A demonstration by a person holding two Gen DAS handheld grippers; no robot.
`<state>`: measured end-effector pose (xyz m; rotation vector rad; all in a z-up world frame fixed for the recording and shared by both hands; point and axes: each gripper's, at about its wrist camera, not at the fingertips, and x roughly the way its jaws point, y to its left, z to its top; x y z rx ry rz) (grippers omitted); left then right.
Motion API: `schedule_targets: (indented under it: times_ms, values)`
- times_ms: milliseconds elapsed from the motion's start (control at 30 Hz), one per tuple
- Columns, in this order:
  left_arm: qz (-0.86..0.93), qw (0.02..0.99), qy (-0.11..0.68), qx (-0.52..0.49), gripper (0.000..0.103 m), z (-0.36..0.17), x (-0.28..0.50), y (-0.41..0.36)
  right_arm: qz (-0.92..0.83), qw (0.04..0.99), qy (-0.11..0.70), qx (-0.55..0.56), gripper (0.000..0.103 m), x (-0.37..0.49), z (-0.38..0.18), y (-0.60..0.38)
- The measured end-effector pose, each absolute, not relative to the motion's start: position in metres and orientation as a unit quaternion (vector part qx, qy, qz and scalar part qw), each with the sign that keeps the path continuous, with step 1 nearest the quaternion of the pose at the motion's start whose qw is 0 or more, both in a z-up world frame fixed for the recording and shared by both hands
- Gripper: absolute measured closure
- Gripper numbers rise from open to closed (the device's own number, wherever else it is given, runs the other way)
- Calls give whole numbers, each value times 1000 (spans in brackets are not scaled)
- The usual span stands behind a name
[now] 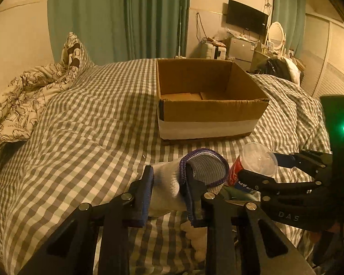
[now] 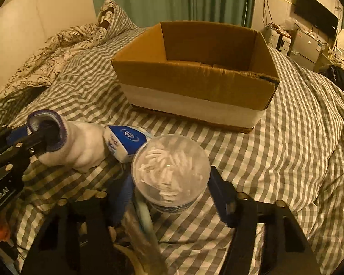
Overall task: Organize objects
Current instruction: 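Grasp the white glove with the left tool while the right tool grasps the clear swab cup, then carry the glove and swab cup into the cardboard box and open both tools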
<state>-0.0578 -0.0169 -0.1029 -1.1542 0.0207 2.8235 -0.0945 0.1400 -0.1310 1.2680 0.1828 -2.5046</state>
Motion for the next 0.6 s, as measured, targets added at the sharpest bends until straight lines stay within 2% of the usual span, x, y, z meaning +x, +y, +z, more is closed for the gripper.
schedule_targets:
  times_ms: [400, 600]
  values:
    - [942, 58, 9, -330, 78, -49, -47, 4, -922, 144, 60, 355, 42, -59, -43, 180]
    - [954, 69, 13, -293, 78, -4, -68, 19, -932, 150, 52, 326, 42, -68, -3, 191]
